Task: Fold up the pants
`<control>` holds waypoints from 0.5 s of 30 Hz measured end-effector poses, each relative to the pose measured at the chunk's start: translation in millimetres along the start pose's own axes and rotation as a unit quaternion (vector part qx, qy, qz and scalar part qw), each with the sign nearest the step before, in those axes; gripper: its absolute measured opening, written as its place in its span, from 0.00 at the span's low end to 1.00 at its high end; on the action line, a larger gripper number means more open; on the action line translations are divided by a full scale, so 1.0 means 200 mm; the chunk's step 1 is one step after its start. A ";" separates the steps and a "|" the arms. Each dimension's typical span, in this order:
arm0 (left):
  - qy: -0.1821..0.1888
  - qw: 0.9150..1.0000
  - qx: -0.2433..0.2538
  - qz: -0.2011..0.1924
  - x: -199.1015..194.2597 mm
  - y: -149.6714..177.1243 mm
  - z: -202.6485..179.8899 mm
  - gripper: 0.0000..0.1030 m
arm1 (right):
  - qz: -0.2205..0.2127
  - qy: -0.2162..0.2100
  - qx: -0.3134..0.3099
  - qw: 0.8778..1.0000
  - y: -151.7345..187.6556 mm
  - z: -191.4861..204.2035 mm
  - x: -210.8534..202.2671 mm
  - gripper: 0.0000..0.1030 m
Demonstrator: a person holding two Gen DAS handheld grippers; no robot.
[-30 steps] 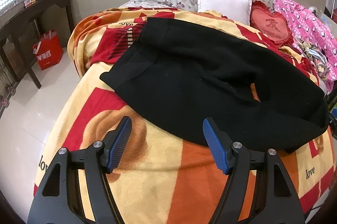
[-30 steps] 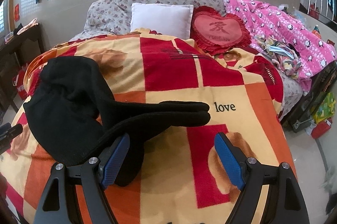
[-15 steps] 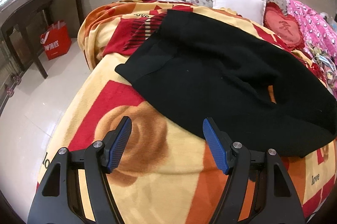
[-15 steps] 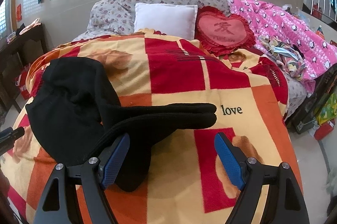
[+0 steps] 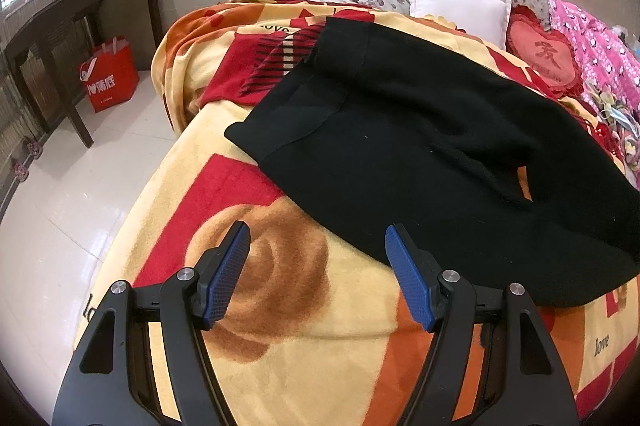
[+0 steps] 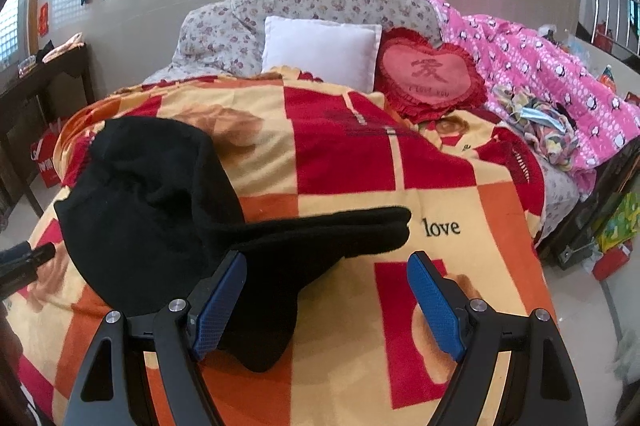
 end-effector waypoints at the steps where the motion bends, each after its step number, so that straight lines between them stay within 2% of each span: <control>1: -0.001 1.000 -0.001 0.000 0.00 0.00 0.01 0.68 | -0.004 -0.011 0.002 1.000 -0.01 0.01 -0.02 0.80; 7: -0.007 1.000 -0.006 0.007 0.03 0.00 0.02 0.68 | 0.000 -0.103 0.006 0.995 -0.03 0.14 -0.05 0.80; 15: -0.017 1.000 -0.016 0.016 0.07 0.00 0.09 0.68 | 0.017 -0.121 -0.028 0.992 -0.02 0.32 0.03 0.80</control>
Point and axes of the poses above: each gripper's, at about its wrist camera, not at the fingertips, and x roughly the way its jaws point, z to its left, y to its underside, the point moved 7 cm from there along x, roughly the way its jaws point, and after that the axes turned 8 degrees about y, right-handed, at the moved point
